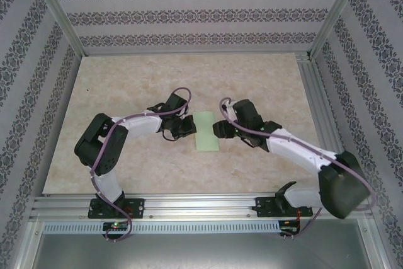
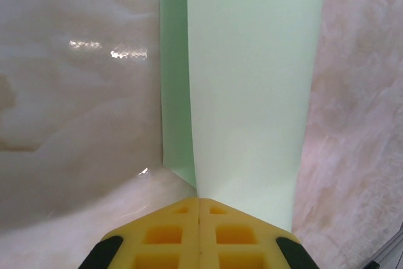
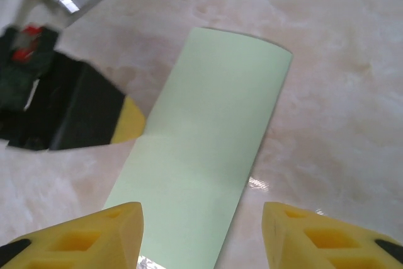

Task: Fold a paper plane with a square sheet of paper (fold left side to right side)
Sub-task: Third fold the triangle at the center of the table.

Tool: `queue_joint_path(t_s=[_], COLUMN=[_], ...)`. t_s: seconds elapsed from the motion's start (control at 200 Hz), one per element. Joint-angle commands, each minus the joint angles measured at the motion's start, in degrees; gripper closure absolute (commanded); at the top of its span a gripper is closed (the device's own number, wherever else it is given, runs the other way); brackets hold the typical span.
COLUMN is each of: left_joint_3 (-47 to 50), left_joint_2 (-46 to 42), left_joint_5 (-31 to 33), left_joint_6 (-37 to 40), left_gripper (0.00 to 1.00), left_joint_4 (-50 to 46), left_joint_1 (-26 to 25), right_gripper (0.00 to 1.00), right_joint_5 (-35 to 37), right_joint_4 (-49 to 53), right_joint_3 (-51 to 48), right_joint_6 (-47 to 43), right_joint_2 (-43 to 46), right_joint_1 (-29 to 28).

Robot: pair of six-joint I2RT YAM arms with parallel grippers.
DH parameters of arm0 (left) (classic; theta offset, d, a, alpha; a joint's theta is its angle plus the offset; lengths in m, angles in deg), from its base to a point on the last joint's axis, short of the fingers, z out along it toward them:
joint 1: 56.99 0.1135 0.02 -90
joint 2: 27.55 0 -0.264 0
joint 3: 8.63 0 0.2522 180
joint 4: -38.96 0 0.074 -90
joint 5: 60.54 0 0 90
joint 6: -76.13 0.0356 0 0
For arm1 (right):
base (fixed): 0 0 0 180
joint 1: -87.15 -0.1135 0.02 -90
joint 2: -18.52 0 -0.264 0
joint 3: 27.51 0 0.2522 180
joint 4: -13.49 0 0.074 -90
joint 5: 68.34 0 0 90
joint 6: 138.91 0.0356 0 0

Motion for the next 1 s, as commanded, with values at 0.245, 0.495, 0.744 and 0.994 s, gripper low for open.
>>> queue_joint_path(t_s=[0.245,0.495,0.744,0.994], left_joint_3=[-1.50,-1.84,-2.02,-2.54], left_joint_2=[-1.67,-1.31,-1.23,-1.23], left_joint_5=[-0.06,-0.07,0.07,0.35], left_joint_6=[-0.96,-0.87,-0.63,-0.10], left_gripper=[1.00,1.00,1.00,1.00], left_joint_4=[-0.61,-0.91,-1.41,-2.16], left_joint_1=[-1.04,-1.09,-1.22,-1.19], right_gripper=[0.43,0.42,0.46,0.74], right_joint_5=[25.80,32.92,35.79,37.31], right_joint_4=[-8.55,-6.68,-6.03,-4.31], right_joint_3=[-4.57,1.06,5.70,6.73], right_joint_6=[-18.85,-23.85,-25.59,-24.80], right_joint_2=[-3.96,-16.51,-23.84,-25.51], right_joint_1=[-24.22,-31.05,-31.58,-31.51])
